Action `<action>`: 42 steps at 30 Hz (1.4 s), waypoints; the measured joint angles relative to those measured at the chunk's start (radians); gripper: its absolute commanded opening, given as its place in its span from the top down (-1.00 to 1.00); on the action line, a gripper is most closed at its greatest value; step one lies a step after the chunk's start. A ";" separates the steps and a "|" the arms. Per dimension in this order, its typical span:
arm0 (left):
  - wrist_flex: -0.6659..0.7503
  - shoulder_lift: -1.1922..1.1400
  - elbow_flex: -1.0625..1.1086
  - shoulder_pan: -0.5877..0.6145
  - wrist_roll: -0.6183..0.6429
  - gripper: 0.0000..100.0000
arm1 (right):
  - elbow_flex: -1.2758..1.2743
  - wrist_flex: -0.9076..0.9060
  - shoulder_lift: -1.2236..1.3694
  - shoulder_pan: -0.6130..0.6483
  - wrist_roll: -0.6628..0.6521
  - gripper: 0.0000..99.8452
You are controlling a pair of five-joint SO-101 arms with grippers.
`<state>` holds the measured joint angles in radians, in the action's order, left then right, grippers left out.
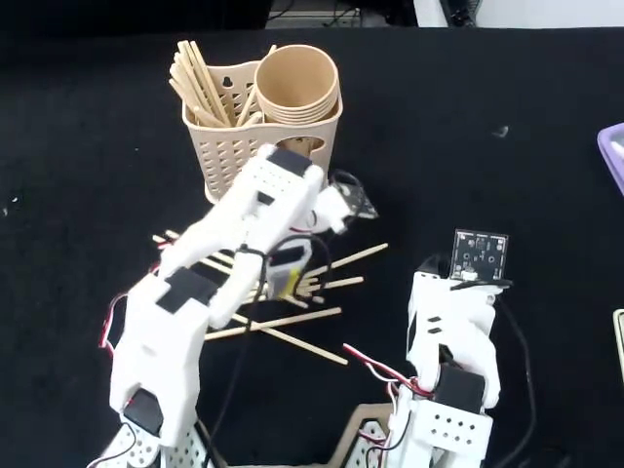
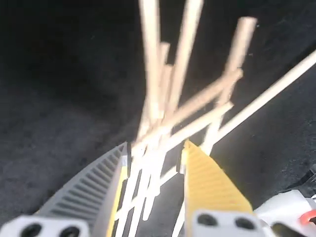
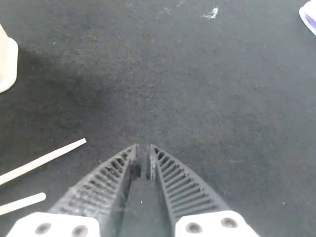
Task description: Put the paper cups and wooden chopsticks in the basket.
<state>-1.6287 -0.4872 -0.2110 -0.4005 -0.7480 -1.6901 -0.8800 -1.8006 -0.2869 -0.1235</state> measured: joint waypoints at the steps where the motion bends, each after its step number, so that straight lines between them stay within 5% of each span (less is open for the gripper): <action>1: 0.000 0.000 0.000 0.014 0.000 0.66 | 0.000 0.000 0.000 0.000 0.000 0.92; 21: 0.252 0.023 0.126 0.052 0.000 0.67 | 0.000 0.000 0.000 0.000 0.000 0.92; 26: 0.256 0.020 0.129 0.049 0.003 0.96 | 0.000 0.000 0.000 0.000 0.000 0.92; 42: 0.236 0.020 0.112 0.040 0.011 0.94 | 0.000 0.000 0.000 0.000 0.000 0.92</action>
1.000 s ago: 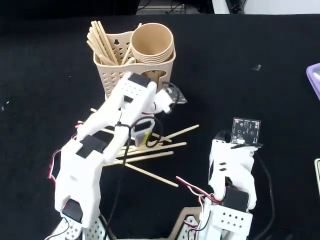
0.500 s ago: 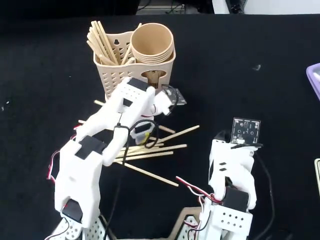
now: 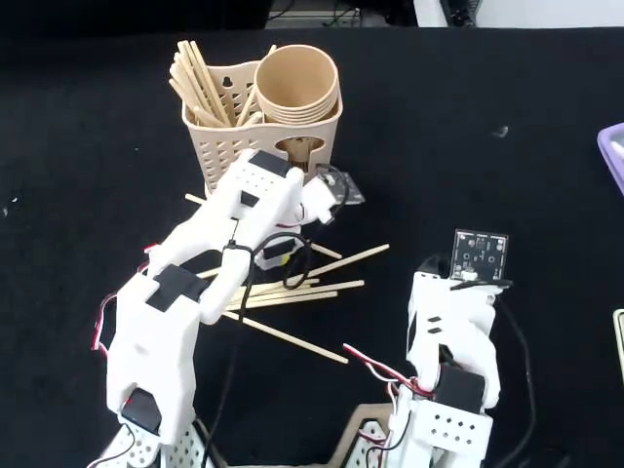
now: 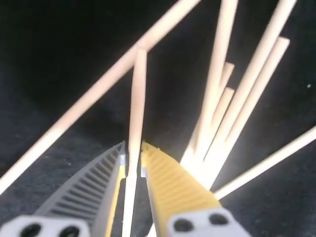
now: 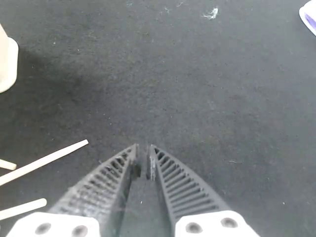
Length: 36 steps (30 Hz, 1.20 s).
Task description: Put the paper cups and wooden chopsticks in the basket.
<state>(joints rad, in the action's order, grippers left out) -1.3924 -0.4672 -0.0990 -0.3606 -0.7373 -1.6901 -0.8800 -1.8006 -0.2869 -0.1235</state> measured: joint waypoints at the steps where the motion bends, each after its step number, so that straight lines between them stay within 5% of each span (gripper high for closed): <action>1: -0.008 0.000 0.000 -0.011 0.009 0.94 | 0.000 0.000 0.000 0.000 0.000 0.92; 8: -0.252 0.000 -0.127 -0.120 0.055 0.94 | 0.000 0.000 0.000 0.000 0.000 0.92; 13: -0.293 0.000 -0.150 -0.129 0.084 0.94 | 0.000 0.000 0.000 0.000 0.000 0.92; 27: -0.031 0.083 0.095 -0.129 0.196 0.94 | 0.000 0.000 0.000 -0.029 0.000 0.92; 36: 0.068 0.249 0.272 -0.129 0.206 0.94 | 0.000 0.000 0.000 -0.130 0.155 0.92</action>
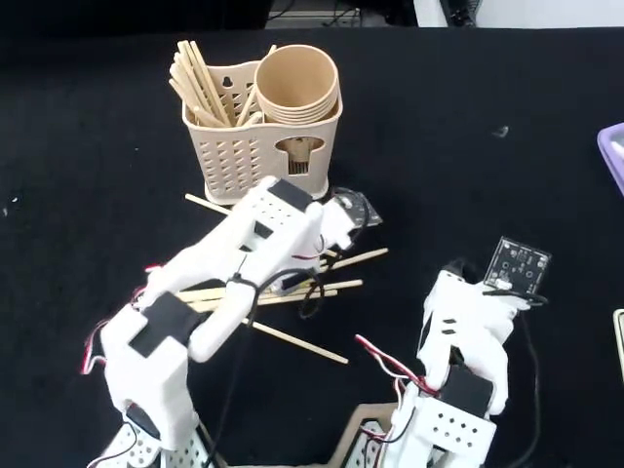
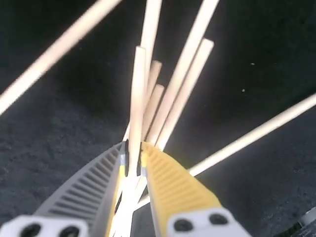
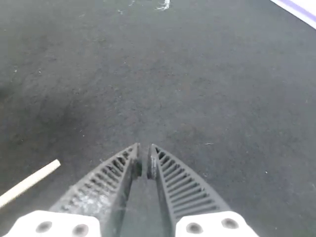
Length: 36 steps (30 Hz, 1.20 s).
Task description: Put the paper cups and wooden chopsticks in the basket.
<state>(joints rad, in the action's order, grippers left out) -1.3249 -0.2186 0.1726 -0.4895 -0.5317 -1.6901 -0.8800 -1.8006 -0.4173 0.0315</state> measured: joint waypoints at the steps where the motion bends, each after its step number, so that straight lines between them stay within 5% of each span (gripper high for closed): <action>1: 0.000 0.015 0.002 0.000 0.000 0.94 | 0.000 0.000 0.000 0.000 0.000 0.92; 8: 0.000 0.018 0.041 0.000 -0.031 0.67 | 0.000 0.000 0.000 0.000 0.000 0.92; 19: 0.064 -0.094 0.040 0.003 -0.057 0.75 | 0.000 0.000 0.000 0.000 0.000 0.92; 23: 0.064 -0.094 0.041 0.003 -0.057 0.95 | 0.000 0.000 0.000 0.000 0.000 0.92; 36: 0.054 0.006 0.051 0.005 -0.058 0.94 | 0.000 0.000 0.000 0.000 0.000 0.92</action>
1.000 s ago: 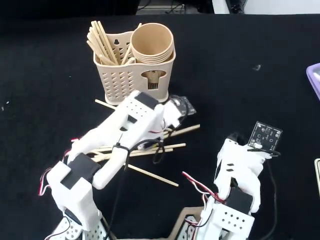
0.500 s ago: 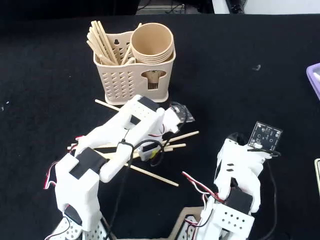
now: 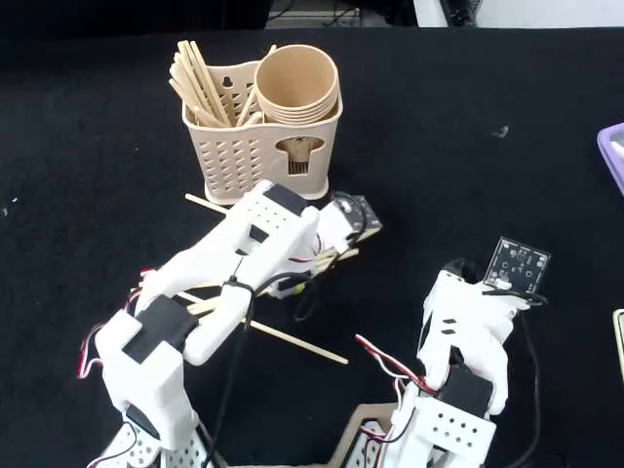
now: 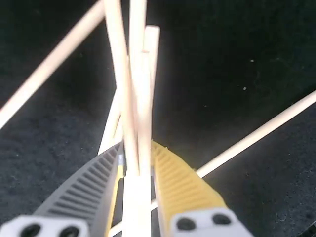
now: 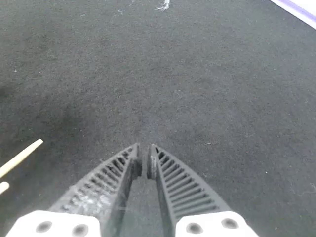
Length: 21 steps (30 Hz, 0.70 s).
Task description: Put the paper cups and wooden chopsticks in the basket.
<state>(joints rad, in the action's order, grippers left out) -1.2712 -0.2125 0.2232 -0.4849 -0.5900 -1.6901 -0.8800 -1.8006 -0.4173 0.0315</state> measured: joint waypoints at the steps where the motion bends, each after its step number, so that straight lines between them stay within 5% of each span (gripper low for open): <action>1: 0.000 0.000 0.005 0.000 0.000 0.94 | 0.000 0.000 0.000 0.000 0.000 0.92; 10: -0.003 -0.080 -0.003 0.003 0.000 0.72 | 0.000 0.000 0.000 0.000 0.000 0.92; 21: -0.074 -0.055 -0.021 0.012 0.000 0.75 | 0.000 0.000 0.000 0.000 0.000 0.92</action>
<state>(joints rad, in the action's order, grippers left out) -1.3449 -0.2677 0.2018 -0.4726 -0.5900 -1.6901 -0.8800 -1.8006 -0.4173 0.0315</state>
